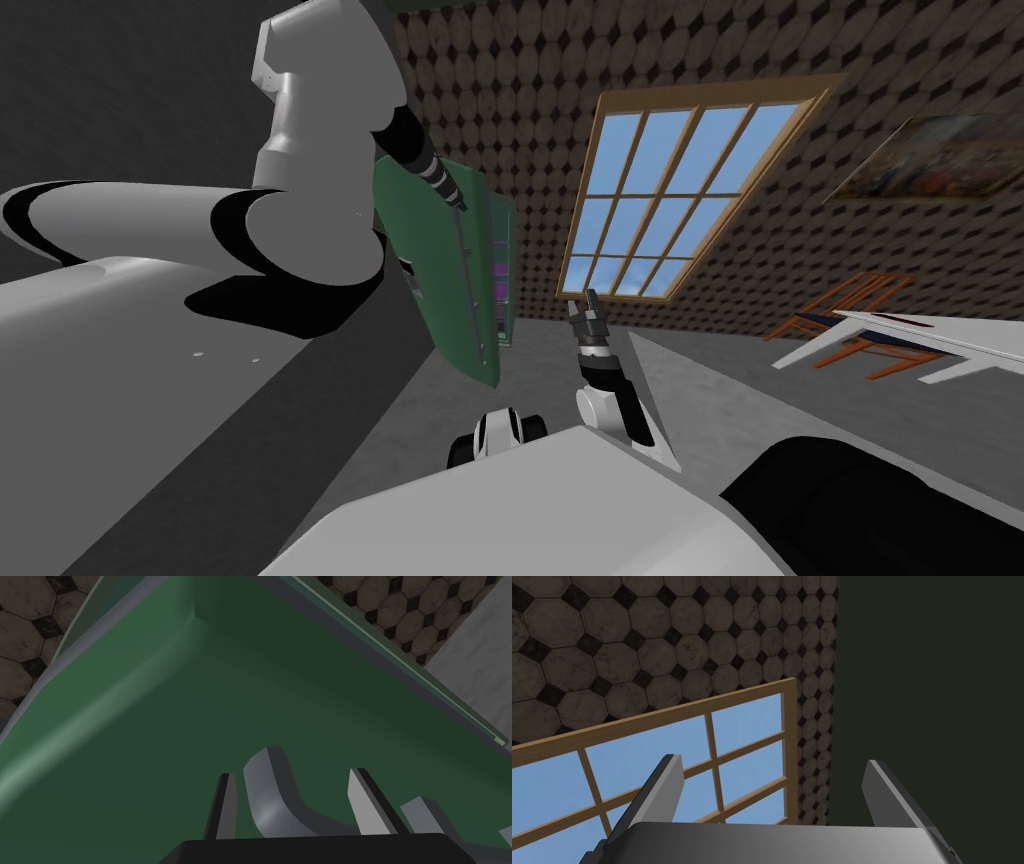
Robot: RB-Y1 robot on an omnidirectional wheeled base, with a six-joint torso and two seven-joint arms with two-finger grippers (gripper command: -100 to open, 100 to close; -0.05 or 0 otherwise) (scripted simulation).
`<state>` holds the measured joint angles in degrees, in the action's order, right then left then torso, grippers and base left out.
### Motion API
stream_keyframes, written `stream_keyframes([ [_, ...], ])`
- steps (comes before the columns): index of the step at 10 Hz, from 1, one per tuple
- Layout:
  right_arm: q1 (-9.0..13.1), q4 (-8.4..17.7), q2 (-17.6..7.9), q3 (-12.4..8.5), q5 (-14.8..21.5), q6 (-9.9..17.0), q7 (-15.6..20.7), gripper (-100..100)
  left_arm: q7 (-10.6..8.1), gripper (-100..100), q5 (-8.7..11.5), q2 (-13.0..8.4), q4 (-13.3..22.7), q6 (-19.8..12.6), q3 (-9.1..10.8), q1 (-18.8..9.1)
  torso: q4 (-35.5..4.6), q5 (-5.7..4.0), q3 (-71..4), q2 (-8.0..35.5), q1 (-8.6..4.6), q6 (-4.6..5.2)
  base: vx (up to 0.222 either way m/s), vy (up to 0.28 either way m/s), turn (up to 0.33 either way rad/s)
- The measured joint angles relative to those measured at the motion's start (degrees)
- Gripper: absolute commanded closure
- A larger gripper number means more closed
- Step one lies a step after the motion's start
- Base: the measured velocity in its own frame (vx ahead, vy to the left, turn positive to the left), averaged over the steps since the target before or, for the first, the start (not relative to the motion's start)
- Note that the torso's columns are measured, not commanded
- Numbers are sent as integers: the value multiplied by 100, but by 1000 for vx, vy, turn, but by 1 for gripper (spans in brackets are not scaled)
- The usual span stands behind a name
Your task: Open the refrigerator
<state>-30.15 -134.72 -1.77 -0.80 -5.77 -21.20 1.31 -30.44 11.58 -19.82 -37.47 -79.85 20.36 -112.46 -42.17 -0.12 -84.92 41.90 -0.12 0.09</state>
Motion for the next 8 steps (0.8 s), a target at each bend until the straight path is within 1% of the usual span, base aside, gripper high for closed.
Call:
stream_keyframes([
  [1, -1, 0, 1, 1, 0, 0, 0, 0, 15, 100, 10, 10, 13, -2, 3, -2, 2, -4, -4, -15, -35, -9, -62, 170, -2],
  [2, -1, -1, 1, 0, 0, 0, 0, 0, 57, 100, 68, 15, 43, -9, 41, -21, 5, -2, -2, -11, -3, 2, -94, 310, -43],
  [3, -1, 0, -1, -1, 0, 0, 0, 0, 93, 100, 164, 69, -139, -109, 105, 28, 5, 9, 8, 6, 44, 5, -94, 280, -52],
  [4, -1, 0, 0, 0, 0, 0, 0, 0, 131, 100, 219, 107, -139, -139, 134, 24, 9, 14, -1, -2, 40, -6, -89, 240, -40],
  [6, -1, 0, 0, 0, 0, 0, 0, 0, 309, 100, 399, 161, -114, -180, 236, 7, 12, 8, -11, -15, 29, -4, -115, 266, -29],
  [7, -1, 0, 0, 0, 0, 0, 0, 0, 383, 100, 451, 177, -33, -163, 261, -32, 15, 9, -15, -22, 16, -10, -73, 309, -21],
  [8, -1, 0, -1, -1, 0, 0, 0, 0, 438, 100, 523, 229, -135, -219, 302, 15, 16, 14, -18, -32, 37, -10, -80, 356, -42],
])
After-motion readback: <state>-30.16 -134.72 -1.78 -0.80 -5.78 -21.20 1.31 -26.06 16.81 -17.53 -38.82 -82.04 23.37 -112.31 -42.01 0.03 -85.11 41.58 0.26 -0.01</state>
